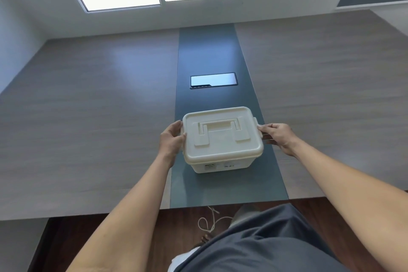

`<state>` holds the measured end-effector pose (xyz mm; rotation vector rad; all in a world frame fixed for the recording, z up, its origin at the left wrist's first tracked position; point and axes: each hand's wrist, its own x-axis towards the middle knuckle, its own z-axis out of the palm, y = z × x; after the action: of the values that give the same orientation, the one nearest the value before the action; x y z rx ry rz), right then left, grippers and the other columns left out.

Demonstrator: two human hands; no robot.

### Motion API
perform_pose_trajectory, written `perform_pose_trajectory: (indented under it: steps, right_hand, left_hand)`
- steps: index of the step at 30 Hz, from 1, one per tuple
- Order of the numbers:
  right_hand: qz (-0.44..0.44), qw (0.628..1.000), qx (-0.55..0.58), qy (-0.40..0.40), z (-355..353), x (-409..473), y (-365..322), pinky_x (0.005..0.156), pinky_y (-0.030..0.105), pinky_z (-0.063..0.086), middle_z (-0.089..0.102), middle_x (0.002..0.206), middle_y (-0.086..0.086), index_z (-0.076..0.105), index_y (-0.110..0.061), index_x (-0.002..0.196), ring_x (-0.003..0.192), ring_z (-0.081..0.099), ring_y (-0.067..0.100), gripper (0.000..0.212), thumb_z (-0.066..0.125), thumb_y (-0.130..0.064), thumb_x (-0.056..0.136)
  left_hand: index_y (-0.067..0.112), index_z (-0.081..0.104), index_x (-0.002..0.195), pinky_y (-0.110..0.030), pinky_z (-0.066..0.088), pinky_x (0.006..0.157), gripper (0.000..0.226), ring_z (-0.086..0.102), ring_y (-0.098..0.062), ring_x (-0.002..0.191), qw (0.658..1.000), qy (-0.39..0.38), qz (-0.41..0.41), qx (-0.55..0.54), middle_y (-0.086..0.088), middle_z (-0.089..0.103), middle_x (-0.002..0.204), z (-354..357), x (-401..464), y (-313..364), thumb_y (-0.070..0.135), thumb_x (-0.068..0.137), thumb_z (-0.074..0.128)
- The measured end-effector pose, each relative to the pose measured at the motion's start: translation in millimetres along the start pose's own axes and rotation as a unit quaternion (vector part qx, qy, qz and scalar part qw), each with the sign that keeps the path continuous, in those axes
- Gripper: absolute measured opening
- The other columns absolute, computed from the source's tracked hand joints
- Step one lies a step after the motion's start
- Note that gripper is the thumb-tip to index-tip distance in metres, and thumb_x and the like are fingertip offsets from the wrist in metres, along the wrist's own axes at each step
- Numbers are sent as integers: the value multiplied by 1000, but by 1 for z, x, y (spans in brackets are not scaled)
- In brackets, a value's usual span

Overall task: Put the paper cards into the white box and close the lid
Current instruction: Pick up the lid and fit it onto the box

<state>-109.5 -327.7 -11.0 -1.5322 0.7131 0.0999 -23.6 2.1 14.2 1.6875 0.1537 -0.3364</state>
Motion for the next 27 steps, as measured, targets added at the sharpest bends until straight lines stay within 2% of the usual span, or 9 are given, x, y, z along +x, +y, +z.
perform_pose_trajectory:
  steps: [6,9,12,15,17,19,21,23,27]
  right_hand:
    - [6,1000,18,-7,1,-7,2,75,32,49,72,83,7,71,-7,99,69,64,18,18,72,-22,90]
    - [10,1000,17,-4,1,-6,5,76,34,49,72,80,6,71,-5,104,67,65,18,22,72,-21,90]
    - [15,1000,7,6,3,-5,7,83,40,49,72,84,7,71,-2,110,72,65,20,30,72,-24,90]
    - [16,1000,-9,15,10,-3,5,89,43,51,75,92,11,73,-6,105,78,65,20,32,68,-34,91]
    - [46,999,-3,-7,16,-5,3,83,38,51,72,90,9,71,-13,97,78,64,18,29,60,-40,95]
    - [88,995,18,-39,21,-6,2,72,34,52,68,82,3,67,-19,94,74,63,19,31,53,-47,97]
    - [100,993,40,-41,21,-5,1,67,32,53,60,74,2,61,-21,89,66,63,16,29,53,-48,97]
    - [101,991,76,-31,19,-1,-1,67,33,53,51,69,1,60,-19,87,57,60,12,23,55,-38,99]
    - [113,988,99,-22,19,3,-3,68,31,53,62,79,1,66,-13,104,58,62,12,17,60,-27,98]
  left_hand:
    - [4,56,132,-14,48,81,55,61,-16,110,1000,0,-4,2,-7,62,129,-2,5,-3,-13,80,63]
    - [4,57,130,-11,49,72,52,62,-15,106,1000,5,-10,8,-9,63,126,-2,7,-7,-13,80,63]
    - [3,54,132,-16,49,74,49,61,-18,106,1000,14,-21,13,-9,62,124,0,9,-6,-6,85,65]
    - [4,54,130,-34,53,88,40,63,-24,106,996,2,-80,28,-10,64,124,2,14,-14,18,93,64]
    - [4,59,122,-43,53,92,43,66,-27,98,988,-23,-150,23,-11,69,117,5,14,-19,37,95,59]
    - [5,62,115,-44,54,88,47,67,-28,90,981,-39,-188,-5,-10,71,109,8,12,-23,47,95,54]
    - [6,63,112,-45,55,89,45,68,-27,88,982,-26,-187,-21,-8,72,105,7,13,-25,47,94,57]
    - [6,64,109,-45,55,90,41,67,-27,89,983,-6,-182,-35,-8,72,102,5,16,-25,43,91,64]
    - [6,64,91,-32,53,67,26,63,-20,74,987,33,-155,-34,-7,70,90,3,19,-20,30,86,74]
